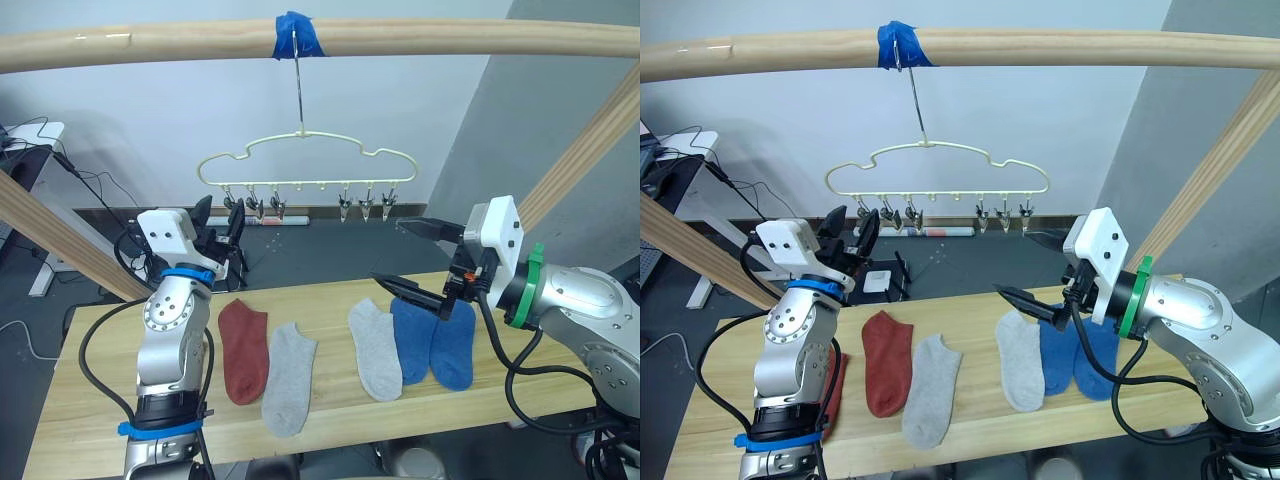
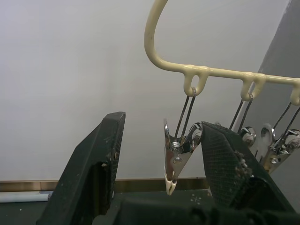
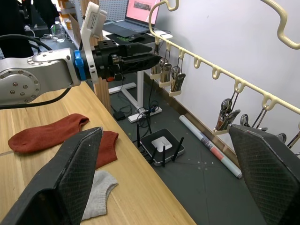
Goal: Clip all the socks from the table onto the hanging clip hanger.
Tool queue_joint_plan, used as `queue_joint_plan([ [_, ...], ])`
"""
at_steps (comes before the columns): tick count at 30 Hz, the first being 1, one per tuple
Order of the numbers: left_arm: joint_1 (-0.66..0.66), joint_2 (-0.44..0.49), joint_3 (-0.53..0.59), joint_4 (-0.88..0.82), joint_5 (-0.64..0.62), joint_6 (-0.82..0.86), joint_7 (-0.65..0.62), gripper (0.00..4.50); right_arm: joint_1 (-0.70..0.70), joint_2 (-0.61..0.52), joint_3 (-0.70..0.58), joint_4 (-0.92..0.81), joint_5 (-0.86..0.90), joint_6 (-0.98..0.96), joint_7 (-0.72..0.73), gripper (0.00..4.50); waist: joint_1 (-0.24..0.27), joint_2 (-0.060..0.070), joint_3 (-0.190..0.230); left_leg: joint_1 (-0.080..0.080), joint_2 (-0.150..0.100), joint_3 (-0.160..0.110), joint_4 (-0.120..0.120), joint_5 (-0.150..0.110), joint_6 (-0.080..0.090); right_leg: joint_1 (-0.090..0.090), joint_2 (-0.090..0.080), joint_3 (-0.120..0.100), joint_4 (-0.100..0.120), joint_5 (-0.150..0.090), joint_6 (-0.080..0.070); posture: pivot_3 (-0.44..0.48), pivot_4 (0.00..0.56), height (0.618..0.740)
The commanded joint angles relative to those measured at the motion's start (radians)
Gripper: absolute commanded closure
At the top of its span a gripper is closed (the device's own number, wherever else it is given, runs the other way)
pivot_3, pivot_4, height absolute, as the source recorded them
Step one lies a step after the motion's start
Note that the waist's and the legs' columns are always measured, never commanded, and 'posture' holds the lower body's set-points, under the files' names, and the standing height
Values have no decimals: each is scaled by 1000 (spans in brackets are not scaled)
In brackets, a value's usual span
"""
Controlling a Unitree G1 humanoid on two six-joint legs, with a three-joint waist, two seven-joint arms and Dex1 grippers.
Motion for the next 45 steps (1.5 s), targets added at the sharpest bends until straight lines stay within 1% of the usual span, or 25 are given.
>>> queue_joint_plan([
  [1, -16, 6, -3, -38, 8, -10, 5, 1747, -1, 4, -9, -29, 16, -20, 3, 0, 0, 0, 0, 0, 0, 0, 0, 0, 0, 0, 0, 0, 0, 0, 0, -288, 236, 740],
  [9, -24, 9, -2, -32, 19, -9, 8, 1747, -3, 9, -9, -31, 20, -14, -1, 0, 0, 0, 1, 0, 0, 0, 0, 0, 0, 0, 0, 0, 0, 0, 0, -288, 237, 740],
  [10, -24, 8, -3, -33, 18, -7, 7, 2106, -2, 9, -9, -31, 21, -14, -1, 0, 0, 0, 1, 0, 0, 0, 0, 0, 0, 0, 0, 0, 0, 0, 0, -288, 237, 740],
  [13, -25, 8, -5, -36, 18, -5, 4, 2868, -1, 10, -9, -35, 25, -10, -3, 0, 0, 0, 1, 0, 0, 0, -1, 0, 0, 0, 0, 0, -1, 0, 0, -288, 238, 740],
  [16, -22, 7, -6, -38, 21, -5, 5, 3807, 0, 8, -10, -35, 28, -8, -3, 0, 0, 0, 2, 0, 0, 0, -1, 0, 0, 0, 0, 0, -1, 0, 0, -288, 238, 740],
  [18, -18, 7, -5, -43, 21, -2, 7, 4103, 2, 8, -10, -39, 30, -8, -5, 0, 0, 0, 2, 0, 0, 0, -1, 0, 0, 0, 0, 0, -1, 0, 0, -289, 239, 740],
  [22, -14, 9, -7, -49, 22, 1, 9, 4480, 6, 9, -11, -43, 32, -5, -11, 0, 0, 0, 2, 0, 0, 0, -1, 0, 0, 0, 0, 0, -1, 0, 0, -288, 240, 740],
  [27, -13, 15, -6, -54, 25, -1, 8, 4492, 39, -2, -2, -45, 22, 14, -27, 0, 0, 0, 3, 0, 0, 0, -1, 0, 0, 0, 0, 0, -1, 0, 0, -286, 241, 740],
  [30, -12, 18, -7, -66, 24, 5, 9, 4492, 105, -33, 22, -31, -73, 15, -66, 0, 2, 0, 4, -1, 0, 0, -1, 0, 0, 0, 0, 0, -2, 0, 0, -284, 244, 740],
  [32, -5, 21, -7, -88, 20, 18, 10, 4492, 192, -26, 25, -27, -128, 17, -120, 0, 3, -1, 6, -1, 0, 0, -1, 0, 0, 0, 0, 0, -2, 0, 0, -272, 261, 740],
  [34, 10, 28, -10, -123, 19, 39, 8, 4492, 320, 30, 41, -10, -232, 28, -259, 0, 6, -2, 13, -1, 0, 0, -2, 0, 0, 0, 0, 0, -3, 0, 0, -264, 276, 740],
  [37, 18, 37, -9, -159, 15, 67, 6, 4492, 420, 108, 66, 45, -354, 12, -388, 0, 10, -1, 25, -1, 1, -1, -2, 0, 0, -1, 0, 0, -3, 0, 1, -256, 291, 740],
  [39, 17, 44, -7, -174, 13, 82, 4, 4492, 446, 138, 78, 75, -408, -2, -423, 0, 9, 0, 33, 0, 1, -1, -2, 0, 0, -1, 0, 2, -2, -1, 2, -252, 296, 740],
  [40, 16, 46, -6, -185, 9, 94, 4, 4492, 461, 187, 61, 133, -433, -37, -459, 0, 9, 0, 36, 0, 0, -1, -2, 0, -1, -1, 0, 3, -2, -1, 3, -252, 296, 740],
  [42, 16, 55, -4, -204, 1, 117, 0, 4492, 478, 250, 37, 251, -489, -116, -510, 0, 11, -2, 44, 0, 1, -1, -1, 0, -1, -1, 0, 2, -2, -1, 4, -242, 311, 740],
  [45, 19, 61, -2, -220, -4, 137, -3, 4492, 473, 298, 17, 363, -541, -188, -533, 0, 15, 0, 54, 0, 0, 0, -2, 0, -1, -1, 0, 2, -2, -1, 4, -237, 317, 740],
])
